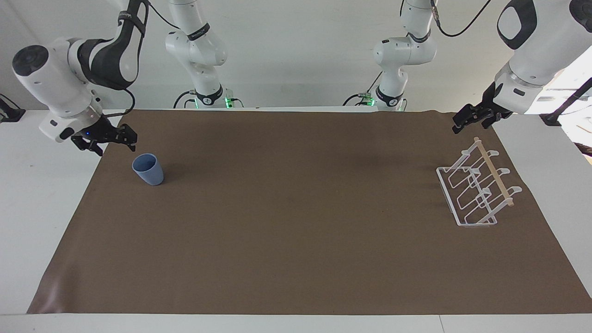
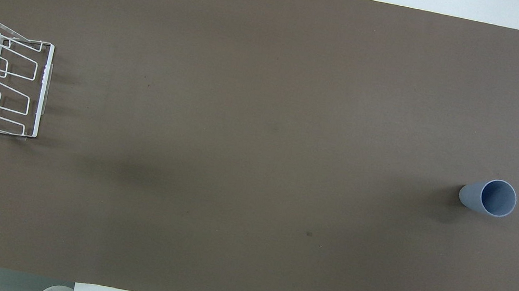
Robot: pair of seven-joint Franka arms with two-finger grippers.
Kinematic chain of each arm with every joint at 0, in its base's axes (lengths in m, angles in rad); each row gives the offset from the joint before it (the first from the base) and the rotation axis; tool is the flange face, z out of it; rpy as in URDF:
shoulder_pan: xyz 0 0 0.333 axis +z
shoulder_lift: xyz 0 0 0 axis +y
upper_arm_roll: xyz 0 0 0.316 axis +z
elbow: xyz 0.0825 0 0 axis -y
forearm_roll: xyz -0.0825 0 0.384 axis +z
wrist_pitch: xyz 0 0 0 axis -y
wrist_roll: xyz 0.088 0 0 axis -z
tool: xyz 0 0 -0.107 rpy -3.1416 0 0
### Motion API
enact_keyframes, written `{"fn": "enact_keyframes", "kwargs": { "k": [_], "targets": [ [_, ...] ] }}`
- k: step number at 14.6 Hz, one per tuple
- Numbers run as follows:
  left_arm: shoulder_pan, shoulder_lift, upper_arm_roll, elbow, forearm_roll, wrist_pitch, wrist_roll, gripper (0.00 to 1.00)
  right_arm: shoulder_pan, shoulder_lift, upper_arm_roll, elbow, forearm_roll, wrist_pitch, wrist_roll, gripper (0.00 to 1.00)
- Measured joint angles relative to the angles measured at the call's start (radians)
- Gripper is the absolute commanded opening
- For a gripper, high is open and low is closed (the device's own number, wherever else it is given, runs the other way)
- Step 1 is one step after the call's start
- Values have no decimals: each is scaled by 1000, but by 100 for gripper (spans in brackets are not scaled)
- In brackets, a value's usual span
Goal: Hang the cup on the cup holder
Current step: 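Reach the right gripper to the blue cup rim and grasp it, then lift the blue cup with the right gripper while the left gripper approaches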
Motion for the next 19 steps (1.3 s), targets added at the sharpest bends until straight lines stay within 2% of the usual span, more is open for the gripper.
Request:
{"fn": "enact_keyframes", "kwargs": {
  "k": [1, 3, 5, 7, 9, 11, 13, 15, 17, 19],
  "targets": [
    [0, 0, 0, 0, 0, 0, 0, 100, -1, 0, 0, -19, 0, 17, -3, 92],
    [0, 0, 0, 0, 0, 0, 0, 100, -1, -2, 1, -46, 0, 55, -3, 89],
    [0, 0, 0, -1, 0, 0, 0, 100, -1, -2, 1, -92, 0, 122, 2, 80],
    [0, 0, 0, -1, 0, 0, 0, 100, -2, -2, 1, -141, 0, 192, 45, 74],
    [0, 0, 0, -1, 0, 0, 0, 100, -2, -3, 1, -171, 0, 220, 91, 74],
    [0, 0, 0, -1, 0, 0, 0, 100, -2, -2, 1, -194, 0, 243, 99, 69],
    [0, 0, 0, -1, 0, 0, 0, 100, -9, 1, 1, -225, 0, 275, 102, 55],
    [0, 0, 0, -1, 0, 0, 0, 100, -17, 10, 0, -243, 0, 296, 103, 34],
    [0, 0, 1, -1, 0, 2, 0, 100, -19, 26, 0, -247, 0, 324, 103, 1],
    [1, 0, 2, -1, 0, 14, 0, 100, -19, 35, 1, -247, 0, 332, 105, 0]
  ]
}}
